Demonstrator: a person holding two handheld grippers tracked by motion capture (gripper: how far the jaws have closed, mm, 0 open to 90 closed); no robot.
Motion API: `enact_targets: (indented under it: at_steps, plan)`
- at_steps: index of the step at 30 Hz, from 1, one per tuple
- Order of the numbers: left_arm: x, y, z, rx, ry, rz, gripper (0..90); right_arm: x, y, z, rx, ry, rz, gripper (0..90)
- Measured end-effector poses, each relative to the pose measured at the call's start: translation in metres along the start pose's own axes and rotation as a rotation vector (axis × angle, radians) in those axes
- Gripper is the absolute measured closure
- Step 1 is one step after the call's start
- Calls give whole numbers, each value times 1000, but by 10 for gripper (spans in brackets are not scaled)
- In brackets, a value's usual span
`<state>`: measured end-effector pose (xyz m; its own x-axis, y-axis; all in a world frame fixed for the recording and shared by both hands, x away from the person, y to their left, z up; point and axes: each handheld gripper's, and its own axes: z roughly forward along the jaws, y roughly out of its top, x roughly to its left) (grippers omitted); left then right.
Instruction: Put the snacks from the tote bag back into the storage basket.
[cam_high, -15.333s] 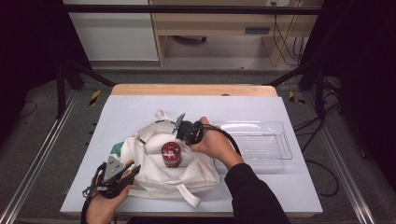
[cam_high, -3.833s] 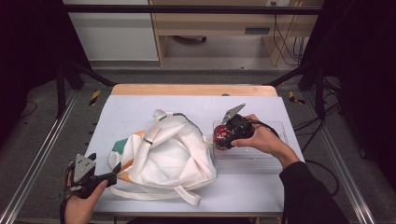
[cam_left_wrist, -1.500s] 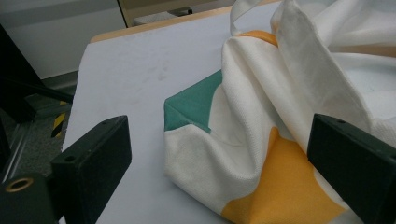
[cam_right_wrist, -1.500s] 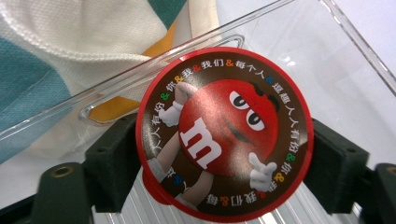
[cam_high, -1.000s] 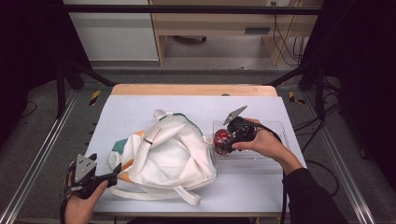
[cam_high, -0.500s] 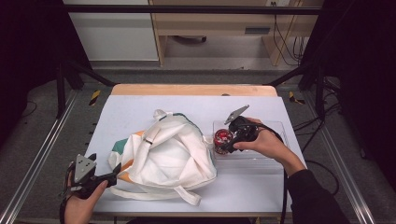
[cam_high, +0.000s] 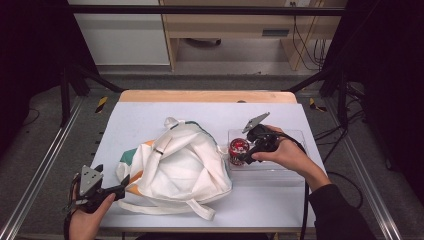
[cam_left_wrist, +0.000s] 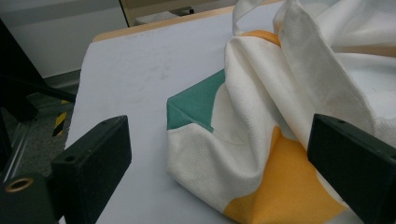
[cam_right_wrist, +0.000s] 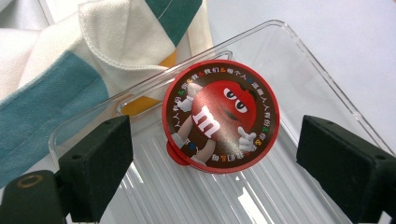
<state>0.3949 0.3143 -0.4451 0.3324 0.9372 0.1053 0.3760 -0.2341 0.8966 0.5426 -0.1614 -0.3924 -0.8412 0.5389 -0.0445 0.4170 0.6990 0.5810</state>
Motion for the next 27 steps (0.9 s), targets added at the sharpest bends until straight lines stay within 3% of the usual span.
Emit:
enact_targets:
  at_steps: [27]
  plan:
    - [0, 0, 0, -1, 2, 0, 63, 14, 4, -30, -90, -60, 40, 114]
